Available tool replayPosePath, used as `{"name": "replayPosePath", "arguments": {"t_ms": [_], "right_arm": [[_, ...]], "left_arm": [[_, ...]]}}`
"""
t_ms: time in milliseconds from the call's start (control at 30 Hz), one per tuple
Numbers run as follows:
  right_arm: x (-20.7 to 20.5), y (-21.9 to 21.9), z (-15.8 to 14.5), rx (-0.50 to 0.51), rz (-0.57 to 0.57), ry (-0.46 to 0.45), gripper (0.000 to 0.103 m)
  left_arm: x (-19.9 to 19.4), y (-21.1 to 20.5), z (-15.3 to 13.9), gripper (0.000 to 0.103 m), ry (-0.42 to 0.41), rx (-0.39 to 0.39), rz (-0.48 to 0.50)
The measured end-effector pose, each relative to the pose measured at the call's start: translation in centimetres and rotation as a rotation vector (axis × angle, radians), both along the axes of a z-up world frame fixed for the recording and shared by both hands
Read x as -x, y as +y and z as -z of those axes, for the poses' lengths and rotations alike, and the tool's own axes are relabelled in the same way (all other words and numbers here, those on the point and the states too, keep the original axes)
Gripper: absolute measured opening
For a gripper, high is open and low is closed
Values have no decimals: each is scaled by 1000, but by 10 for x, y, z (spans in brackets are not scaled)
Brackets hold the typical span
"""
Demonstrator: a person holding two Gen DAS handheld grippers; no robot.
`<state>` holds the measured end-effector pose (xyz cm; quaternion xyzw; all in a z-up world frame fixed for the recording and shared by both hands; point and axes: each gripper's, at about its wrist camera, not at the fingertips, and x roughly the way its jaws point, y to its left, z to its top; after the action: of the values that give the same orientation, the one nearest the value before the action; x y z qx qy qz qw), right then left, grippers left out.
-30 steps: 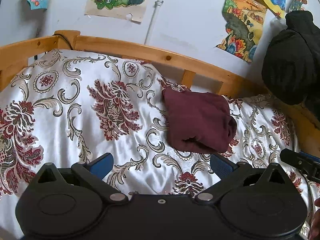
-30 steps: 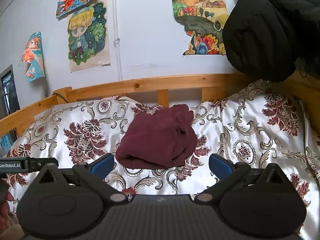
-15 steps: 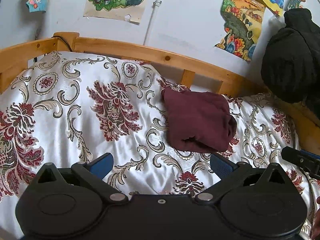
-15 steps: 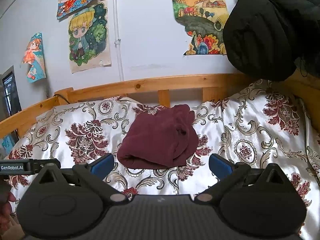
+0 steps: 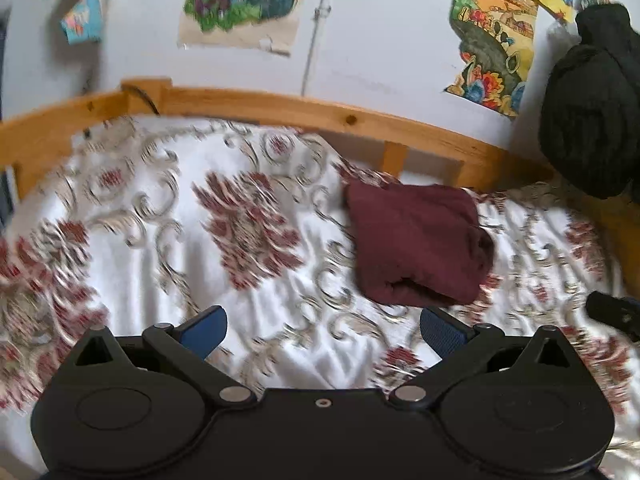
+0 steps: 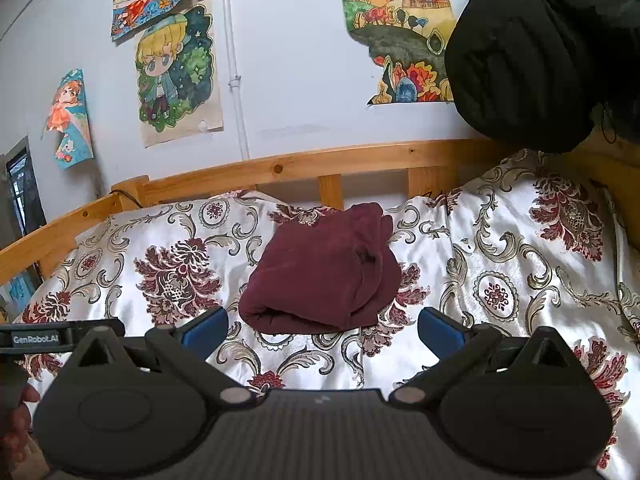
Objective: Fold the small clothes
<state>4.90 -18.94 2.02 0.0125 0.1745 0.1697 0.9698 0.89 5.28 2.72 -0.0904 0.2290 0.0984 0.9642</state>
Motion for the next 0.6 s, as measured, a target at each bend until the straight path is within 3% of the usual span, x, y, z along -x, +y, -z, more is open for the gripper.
{"name": "replayPosePath", "arguments": {"t_ms": [100,300,600], "right_arm": [[-1,-1,0,-4,2,3,103],[-1,-1,0,-6,1,7,103],[-3,1,4,-4,5,38,103]], "left_arm": [[-1,-7,-2,102,9,-94,-20],[2,-19,-7,102,6,-209,-35],[5,-21,-8,102,-1,-213,-56]]}}
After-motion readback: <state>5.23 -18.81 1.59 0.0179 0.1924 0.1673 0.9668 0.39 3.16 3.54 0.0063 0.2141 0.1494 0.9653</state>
